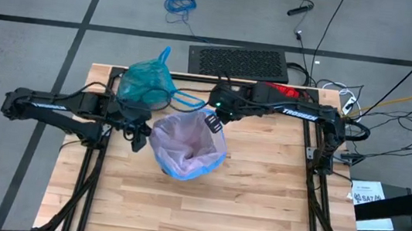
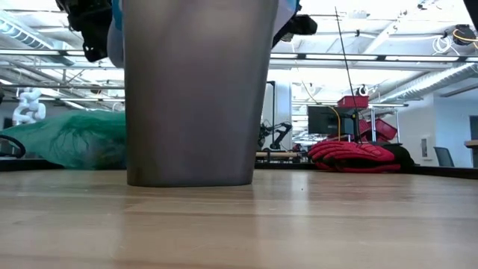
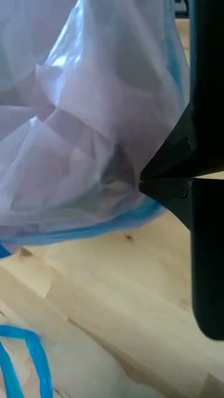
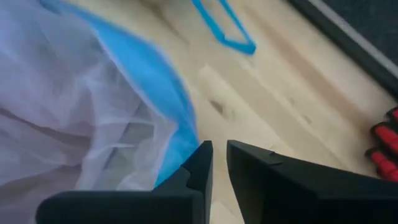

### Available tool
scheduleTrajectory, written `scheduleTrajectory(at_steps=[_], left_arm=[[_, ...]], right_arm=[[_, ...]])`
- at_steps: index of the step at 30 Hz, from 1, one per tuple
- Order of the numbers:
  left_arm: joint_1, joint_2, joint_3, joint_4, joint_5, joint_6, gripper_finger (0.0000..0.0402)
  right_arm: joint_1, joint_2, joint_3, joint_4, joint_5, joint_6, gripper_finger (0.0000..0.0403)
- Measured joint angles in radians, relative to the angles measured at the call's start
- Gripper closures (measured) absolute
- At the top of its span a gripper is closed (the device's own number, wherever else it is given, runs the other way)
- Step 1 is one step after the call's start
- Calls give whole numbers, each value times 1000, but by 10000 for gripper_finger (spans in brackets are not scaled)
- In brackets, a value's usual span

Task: Place trash/remove bag and relplace
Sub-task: Insert a new pink trash bag into the black trash bin

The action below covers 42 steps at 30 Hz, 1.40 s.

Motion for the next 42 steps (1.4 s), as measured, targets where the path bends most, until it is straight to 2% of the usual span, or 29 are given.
scheduleTrajectory(at_steps=[9, 19, 24, 28, 35, 42], left_arm=[[-34, 14, 0, 43, -36, 1, 402], [-37, 14, 0, 79, -31, 19, 402], [-37, 14, 0, 78, -28, 19, 402], [-36, 14, 0, 76, -27, 19, 402], [-36, 14, 0, 74, -23, 19, 402], [-36, 14, 0, 74, -23, 28, 402]], right_arm=[[35, 91, -1, -72, -34, 79, 369], [33, 83, -1, -286, -37, 114, 369], [46, 40, -1, -307, -67, 36, 369], [50, -13, -1, -308, -140, -37, 369], [42, -139, -1, -309, -159, -23, 369], [169, -177, -1, -309, -210, 22, 369]])
